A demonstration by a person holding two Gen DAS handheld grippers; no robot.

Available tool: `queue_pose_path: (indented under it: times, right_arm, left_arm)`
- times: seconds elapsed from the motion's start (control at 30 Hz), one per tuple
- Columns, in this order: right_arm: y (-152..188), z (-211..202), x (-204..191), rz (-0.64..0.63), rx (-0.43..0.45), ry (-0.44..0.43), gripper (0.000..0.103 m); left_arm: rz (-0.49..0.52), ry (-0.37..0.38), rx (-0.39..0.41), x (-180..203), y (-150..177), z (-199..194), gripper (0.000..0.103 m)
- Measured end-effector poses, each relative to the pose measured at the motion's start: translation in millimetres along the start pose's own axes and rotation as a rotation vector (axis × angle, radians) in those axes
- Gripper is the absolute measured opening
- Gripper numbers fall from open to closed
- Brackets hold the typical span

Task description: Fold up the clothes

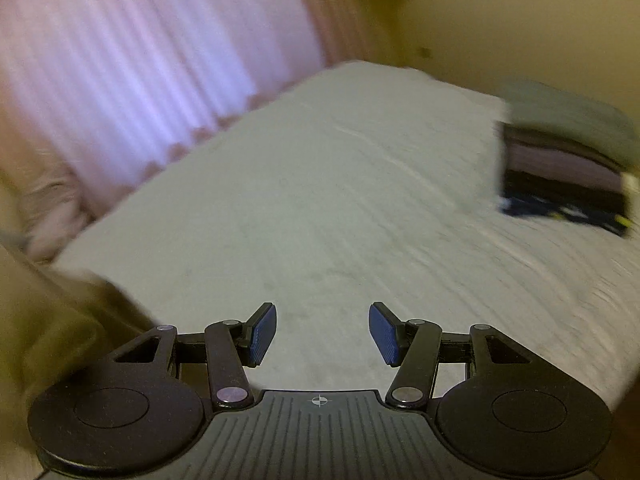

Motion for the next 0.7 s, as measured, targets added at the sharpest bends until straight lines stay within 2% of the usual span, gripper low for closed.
queue_pose_path:
  times: [0.1, 0.17, 0.23, 0.3, 0.4, 0.47, 0.5, 0.53, 0.57, 0.7]
  right_arm:
    - [16, 1, 19, 0.044, -0.028, 0.058, 0.055]
    - [26, 3, 27, 0.058, -0.048, 0.094, 0.055]
    - [37, 4, 30, 0.065, -0.071, 0.116, 0.055]
    - [49, 7, 25, 0.056, -0.1, 0.131, 0.055]
    - [63, 25, 1, -0.006, -0.156, 0.141, 0.055]
    - [77, 36, -15, -0.066, -0.196, 0.158, 0.055]
    - [85, 39, -21, -0.087, -0.21, 0.167, 0.055]
    - [93, 41, -27, -0.097, -0.222, 0.173, 0.055]
    - [101, 43, -33, -0.103, -0.234, 0.177, 0.055]
    - [128, 53, -44, -0.085, -0.283, 0.191, 0.055]
  left_arm:
    - [-0.095, -0.041, -0.203, -35, 87, 76, 0.026]
    - [-0.245, -0.095, -0.303, -65, 157, 113, 0.026]
    - [-0.418, -0.133, -0.363, -93, 240, 131, 0.026]
    - [-0.59, -0.169, -0.44, -115, 297, 146, 0.026]
    - [-0.666, -0.162, -0.512, -143, 327, 145, 0.027]
    - [-0.673, -0.176, -0.543, -154, 343, 139, 0.027]
    - [-0.671, -0.197, -0.546, -161, 325, 131, 0.028]
    - [-0.663, -0.232, -0.544, -175, 326, 130, 0.031]
    - [-0.656, -0.269, -0.539, -200, 310, 124, 0.033]
    - [-0.577, -0.416, -0.5, -256, 337, 120, 0.042]
Point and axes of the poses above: each gripper's, at about its wrist camera, not at the fingertips, and z roughly the way its jaws point, x to its right, y to its underside, the point moved 9 cm from there along z, roughly the way its jaws point, and after that the axes turned 11 degrees about -x, right-handed, at the moved point
